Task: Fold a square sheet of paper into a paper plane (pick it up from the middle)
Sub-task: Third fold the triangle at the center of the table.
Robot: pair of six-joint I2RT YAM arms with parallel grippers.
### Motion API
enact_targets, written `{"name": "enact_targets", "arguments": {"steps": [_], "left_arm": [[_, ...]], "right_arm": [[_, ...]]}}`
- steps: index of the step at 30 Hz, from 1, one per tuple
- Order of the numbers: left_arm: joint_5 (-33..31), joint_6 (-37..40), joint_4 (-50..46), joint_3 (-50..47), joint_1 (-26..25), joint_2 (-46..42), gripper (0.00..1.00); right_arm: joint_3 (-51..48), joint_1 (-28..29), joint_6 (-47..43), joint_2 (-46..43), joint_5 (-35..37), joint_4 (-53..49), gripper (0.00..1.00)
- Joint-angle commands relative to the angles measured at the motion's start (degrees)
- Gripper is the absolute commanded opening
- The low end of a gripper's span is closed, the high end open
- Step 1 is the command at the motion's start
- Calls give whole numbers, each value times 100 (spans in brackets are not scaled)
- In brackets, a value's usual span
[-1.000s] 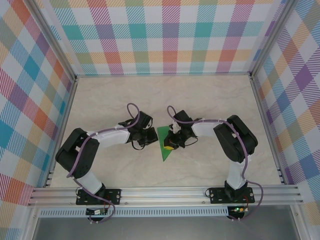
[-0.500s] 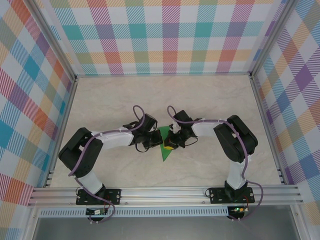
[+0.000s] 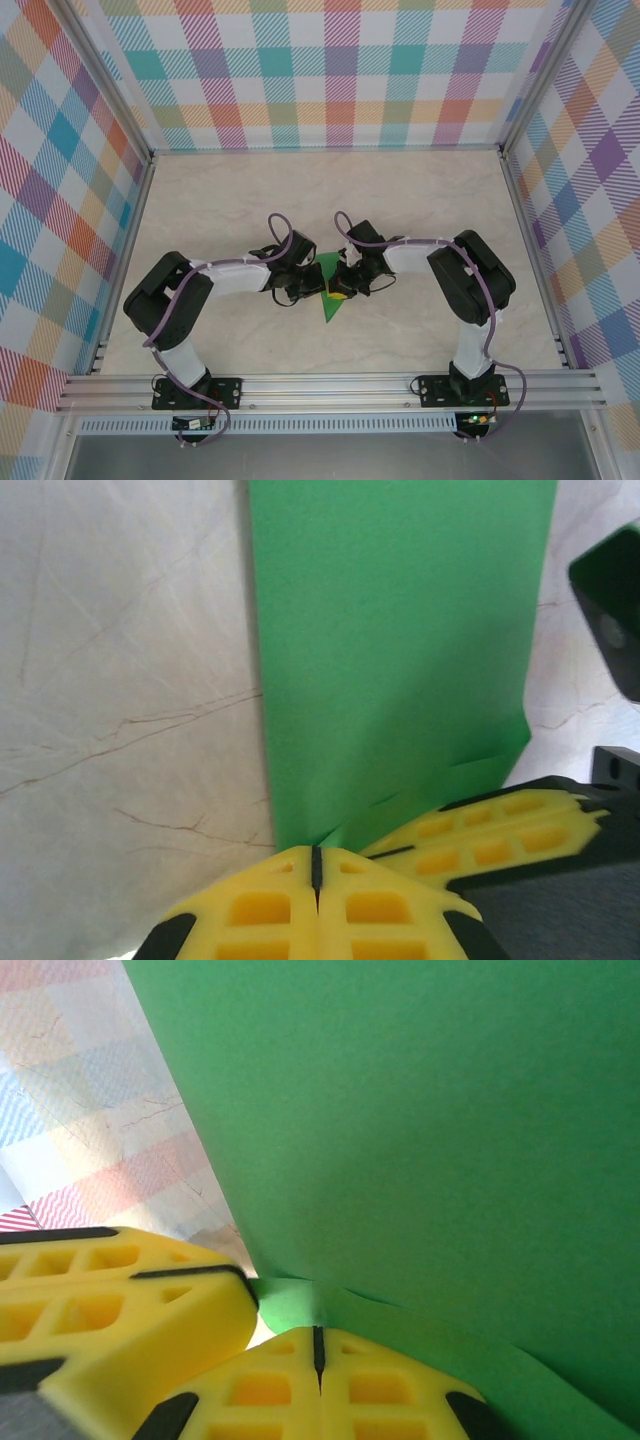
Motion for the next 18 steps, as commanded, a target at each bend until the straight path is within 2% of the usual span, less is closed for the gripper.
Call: {"name": "enact_targets", "arguments": {"steps": [1,18], "left_arm": [[51,-7,59,-42,-87,105,0],[-236,254,-512,40,-117,217,0]], "right_arm": [[-163,20,-62,173,524,-386,0],[6,20,-75,-234,329,-425,0]]}}
